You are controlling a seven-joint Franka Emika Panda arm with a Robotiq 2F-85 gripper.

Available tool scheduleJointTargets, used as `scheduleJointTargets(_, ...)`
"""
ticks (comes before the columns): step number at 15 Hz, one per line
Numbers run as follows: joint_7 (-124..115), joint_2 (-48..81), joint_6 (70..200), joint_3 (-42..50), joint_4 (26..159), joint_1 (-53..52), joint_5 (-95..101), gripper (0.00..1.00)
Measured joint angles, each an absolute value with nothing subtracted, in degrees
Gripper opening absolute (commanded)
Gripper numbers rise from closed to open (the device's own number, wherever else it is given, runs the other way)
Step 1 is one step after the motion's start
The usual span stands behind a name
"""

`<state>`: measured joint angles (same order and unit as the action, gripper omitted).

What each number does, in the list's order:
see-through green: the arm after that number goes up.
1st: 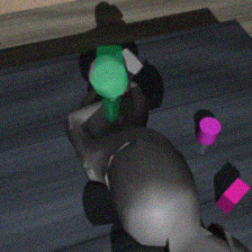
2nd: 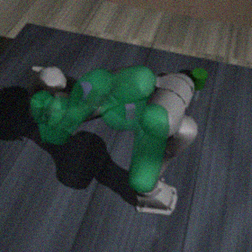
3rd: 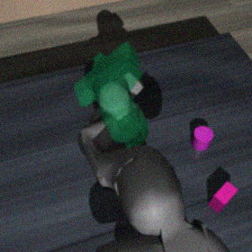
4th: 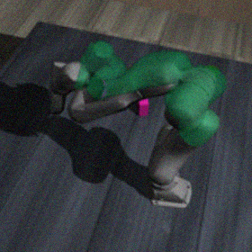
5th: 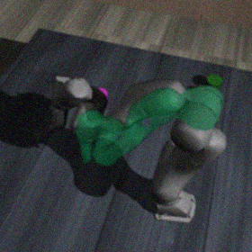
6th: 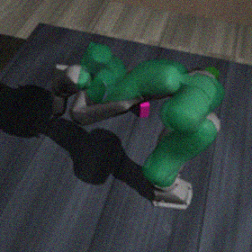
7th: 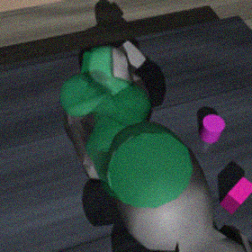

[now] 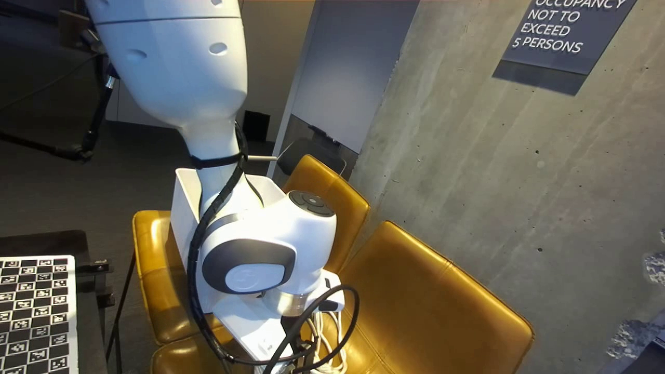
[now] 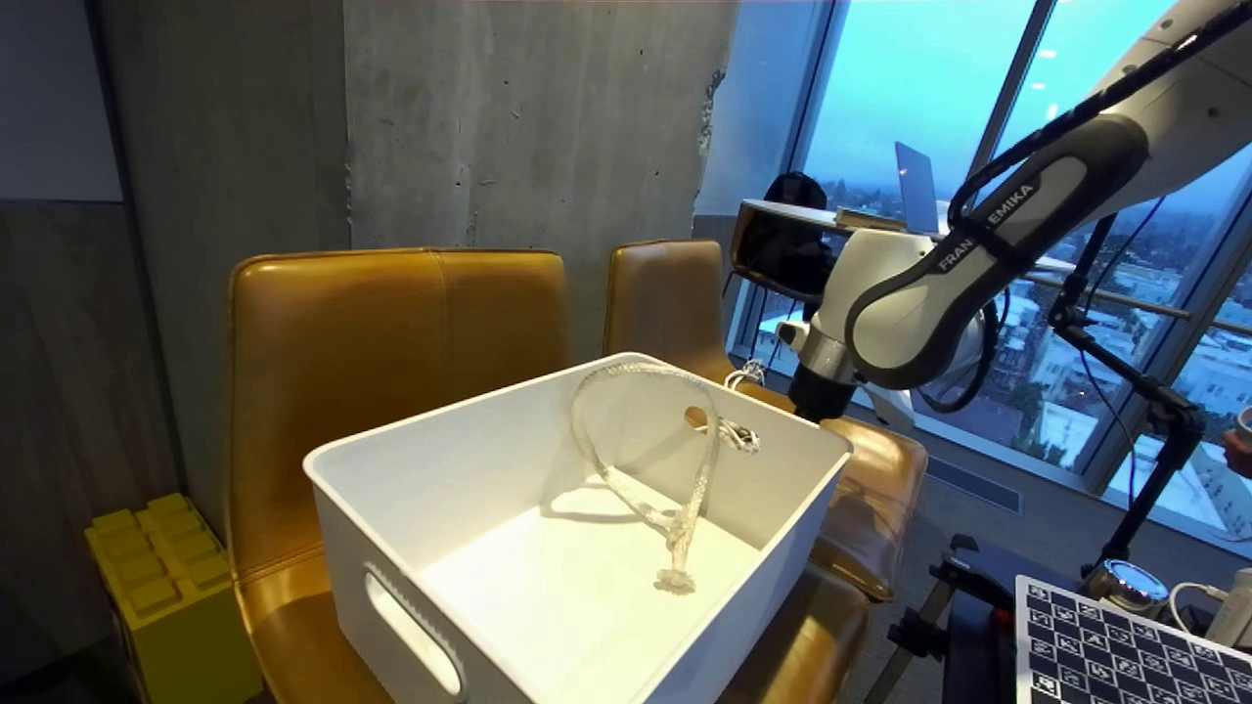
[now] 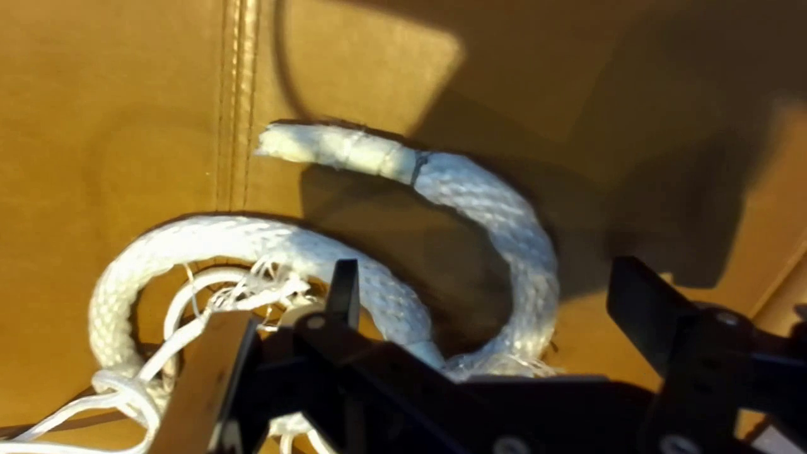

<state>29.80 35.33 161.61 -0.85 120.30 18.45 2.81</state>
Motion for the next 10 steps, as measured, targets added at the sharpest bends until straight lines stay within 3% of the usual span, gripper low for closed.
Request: scheduleJointTargets(10, 28.9, 39.8, 161.4, -2.8, 117.5, 18.1, 2.8, 1.0)
